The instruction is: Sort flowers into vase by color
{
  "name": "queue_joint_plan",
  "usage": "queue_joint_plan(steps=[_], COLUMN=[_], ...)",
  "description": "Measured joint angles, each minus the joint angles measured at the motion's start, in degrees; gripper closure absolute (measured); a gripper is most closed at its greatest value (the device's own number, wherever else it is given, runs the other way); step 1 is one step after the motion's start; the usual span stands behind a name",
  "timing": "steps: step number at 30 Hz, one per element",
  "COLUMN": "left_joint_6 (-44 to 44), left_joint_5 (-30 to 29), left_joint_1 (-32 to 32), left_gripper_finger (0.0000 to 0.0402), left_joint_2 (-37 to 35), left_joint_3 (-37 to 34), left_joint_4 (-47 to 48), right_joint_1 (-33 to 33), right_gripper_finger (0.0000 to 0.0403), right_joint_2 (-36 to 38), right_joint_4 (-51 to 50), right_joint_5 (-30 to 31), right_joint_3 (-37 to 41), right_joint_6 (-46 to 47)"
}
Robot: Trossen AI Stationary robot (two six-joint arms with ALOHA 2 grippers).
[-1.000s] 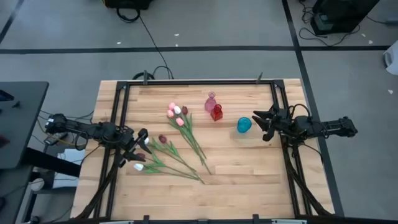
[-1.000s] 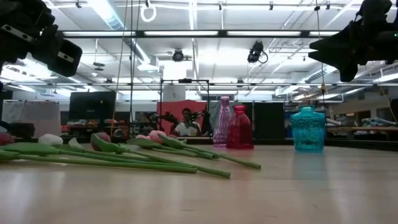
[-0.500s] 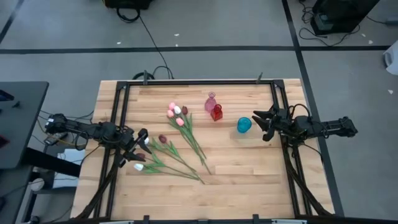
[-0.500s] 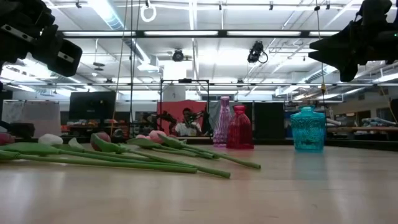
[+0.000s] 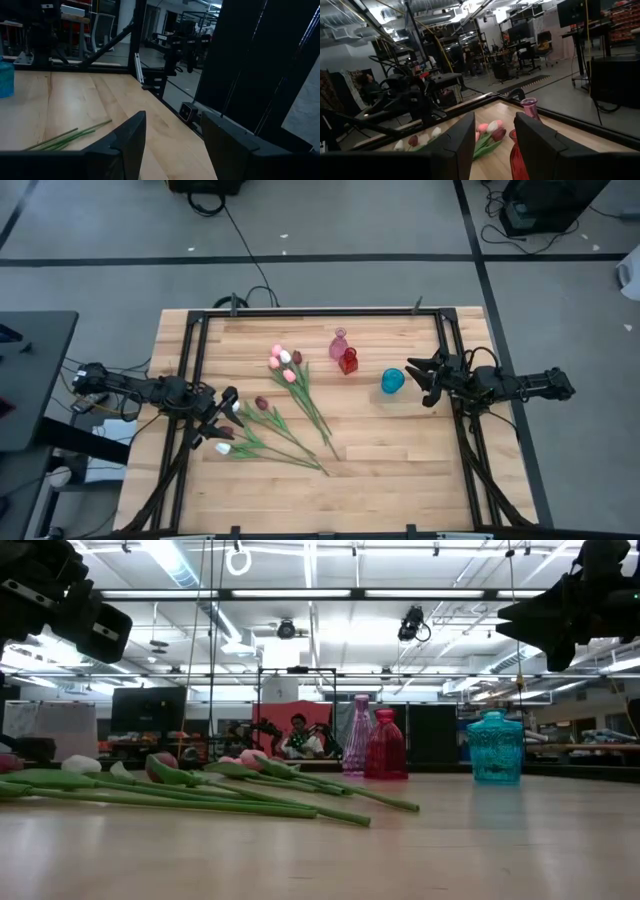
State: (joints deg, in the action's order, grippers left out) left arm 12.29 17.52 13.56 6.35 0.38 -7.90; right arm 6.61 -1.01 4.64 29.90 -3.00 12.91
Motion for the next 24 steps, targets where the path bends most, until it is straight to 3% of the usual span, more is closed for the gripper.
queue_joint_plan(steps=[11, 24], left_joint_6=[-0.01, -0.07], left_joint_5=[-0.02, -4.07], left_joint_1=[-0.01, -0.02], left_gripper_finger=[0.0206, 0.0206], left_joint_2=[0.02, 0.00], left_joint_3=[0.01, 0.02], left_joint_4=[-0.31, -22.09], right_joint_1=[0.01, -0.02], right_gripper_finger=[0.0252, 0.0252], right_joint_2=[0.01, 0.00], right_joint_4=[0.00, 0.02], right_joint_5=[0.01, 0.01], right_joint_3=[-0.01, 0.01], right_joint_6=[0.00, 0.00])
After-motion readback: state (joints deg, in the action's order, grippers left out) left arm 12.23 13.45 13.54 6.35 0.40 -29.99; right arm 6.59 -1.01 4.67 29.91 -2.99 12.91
